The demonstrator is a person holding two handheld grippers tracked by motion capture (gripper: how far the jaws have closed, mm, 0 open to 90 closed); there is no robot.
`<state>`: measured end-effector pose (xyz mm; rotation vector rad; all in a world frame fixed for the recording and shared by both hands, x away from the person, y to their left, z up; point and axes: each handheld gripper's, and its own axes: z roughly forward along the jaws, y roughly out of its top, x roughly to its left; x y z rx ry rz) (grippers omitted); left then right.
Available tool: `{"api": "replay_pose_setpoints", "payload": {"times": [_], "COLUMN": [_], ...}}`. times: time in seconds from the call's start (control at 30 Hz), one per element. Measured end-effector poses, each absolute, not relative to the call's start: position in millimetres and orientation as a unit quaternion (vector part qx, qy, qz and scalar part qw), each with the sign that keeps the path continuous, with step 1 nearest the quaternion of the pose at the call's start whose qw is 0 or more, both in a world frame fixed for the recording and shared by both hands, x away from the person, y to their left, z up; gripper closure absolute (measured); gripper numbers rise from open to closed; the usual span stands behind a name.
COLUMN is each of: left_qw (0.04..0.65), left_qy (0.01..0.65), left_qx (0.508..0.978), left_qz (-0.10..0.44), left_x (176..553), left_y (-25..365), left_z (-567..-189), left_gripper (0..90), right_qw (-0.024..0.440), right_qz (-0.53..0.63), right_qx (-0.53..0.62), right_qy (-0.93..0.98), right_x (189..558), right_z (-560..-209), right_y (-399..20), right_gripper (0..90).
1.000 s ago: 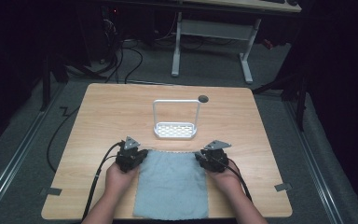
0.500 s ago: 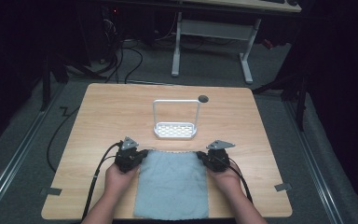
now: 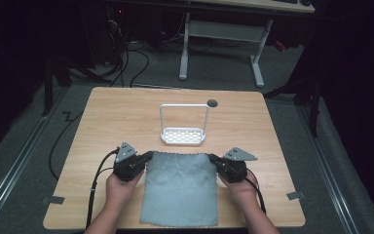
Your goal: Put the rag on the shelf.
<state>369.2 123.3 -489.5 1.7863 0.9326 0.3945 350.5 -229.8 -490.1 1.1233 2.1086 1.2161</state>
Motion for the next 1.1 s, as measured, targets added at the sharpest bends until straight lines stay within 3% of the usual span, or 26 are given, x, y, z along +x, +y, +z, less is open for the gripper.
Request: {"api": "replay_pose_setpoints", "payload": {"times": [0.33, 1.1], "left_qw": [0.564, 0.622], "left_qy": [0.361, 0.324], "left_qx": [0.716, 0.662], "left_qz": [0.197, 0.266], "left_x": [356, 365], "left_y": [123, 128], "left_z": [-463, -389], "left_gripper": [89.9, 90.0], "right_qw": [0.265, 0.328], "right_qz": [0.487, 0.552], "right_qx": [0.397, 0.359], "right_qy": [0.731, 0.677], "right_x": [341, 346], "right_z": [-464, -384], "right_y": [-233, -233], "right_gripper": [88.5, 88.6]}}
